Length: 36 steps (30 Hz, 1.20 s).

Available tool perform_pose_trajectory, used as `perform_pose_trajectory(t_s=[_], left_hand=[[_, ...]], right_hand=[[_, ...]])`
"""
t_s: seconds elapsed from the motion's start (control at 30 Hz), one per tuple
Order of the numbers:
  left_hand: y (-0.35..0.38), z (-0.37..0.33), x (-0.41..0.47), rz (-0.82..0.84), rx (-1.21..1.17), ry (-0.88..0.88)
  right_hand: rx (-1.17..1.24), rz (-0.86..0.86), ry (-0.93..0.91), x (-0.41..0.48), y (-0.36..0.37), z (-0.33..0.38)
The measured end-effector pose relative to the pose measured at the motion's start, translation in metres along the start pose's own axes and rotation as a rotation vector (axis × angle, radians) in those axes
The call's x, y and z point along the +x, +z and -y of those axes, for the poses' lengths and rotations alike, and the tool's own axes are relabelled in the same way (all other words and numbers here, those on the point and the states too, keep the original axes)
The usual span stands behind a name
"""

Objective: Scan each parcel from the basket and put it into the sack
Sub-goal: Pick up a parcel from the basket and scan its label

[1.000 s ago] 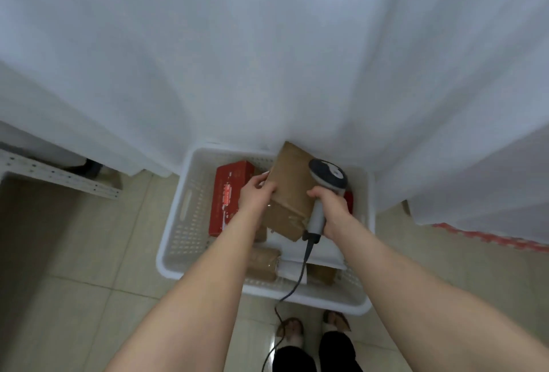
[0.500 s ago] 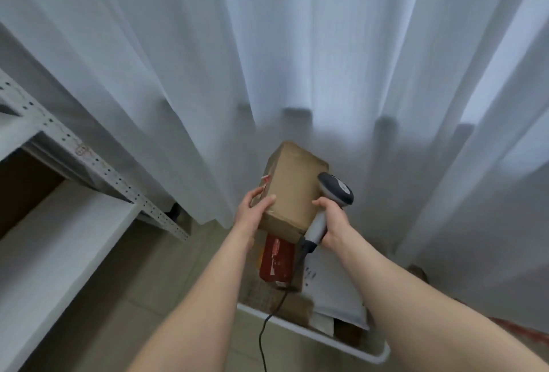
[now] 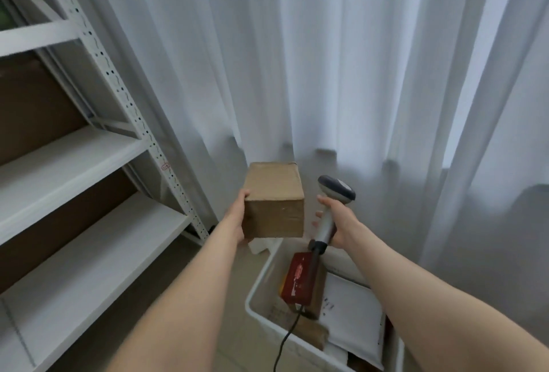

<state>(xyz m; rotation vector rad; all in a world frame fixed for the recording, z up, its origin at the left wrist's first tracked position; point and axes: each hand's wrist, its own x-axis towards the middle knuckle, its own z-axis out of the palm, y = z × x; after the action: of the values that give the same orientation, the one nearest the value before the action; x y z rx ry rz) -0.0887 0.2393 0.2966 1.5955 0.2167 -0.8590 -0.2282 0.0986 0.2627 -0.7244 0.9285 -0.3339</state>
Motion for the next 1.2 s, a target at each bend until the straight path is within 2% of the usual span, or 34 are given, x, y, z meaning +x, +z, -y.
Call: perform_pose_trajectory(t_s=[0.07,0.33,0.57,0.67,0.8,0.97,1.1,1.2], left_hand=[[-0.017,-0.008,-0.005,0.001,-0.081,-0.074],[-0.084,-0.033,-0.024,0.049,-0.166,-0.144],[-0.127,-0.051,-0.032,0.139,-0.031,-0.178],[-0.134,-0.053,-0.033,0.127,-0.004,-0.185],[-0.139,-0.057,-0.035,0.146,-0.008,-0.106],[-0.146,-0.057,-0.025,0.202,0.03,0.112],[-0.151,-0.06,-0.028,0.244,0.245,0.2],[-0.14,-0.064,-0.04,0.322,0.417,0.216]], right_hand=[[0.003,0.028,-0.042,-0.011,0.009,0.002],[0.04,0.008,-0.174,-0.015,0.066,0.0],[0.015,0.031,-0.244,-0.049,0.104,0.003],[-0.025,0.008,-0.236,-0.05,0.11,-0.003],[0.008,-0.044,-0.242,-0.046,0.112,-0.015],[0.142,0.043,-0.192,-0.049,0.11,-0.018],[0.153,0.09,-0.227,-0.05,0.109,-0.012],[0.065,0.113,-0.284,-0.054,0.112,-0.009]])
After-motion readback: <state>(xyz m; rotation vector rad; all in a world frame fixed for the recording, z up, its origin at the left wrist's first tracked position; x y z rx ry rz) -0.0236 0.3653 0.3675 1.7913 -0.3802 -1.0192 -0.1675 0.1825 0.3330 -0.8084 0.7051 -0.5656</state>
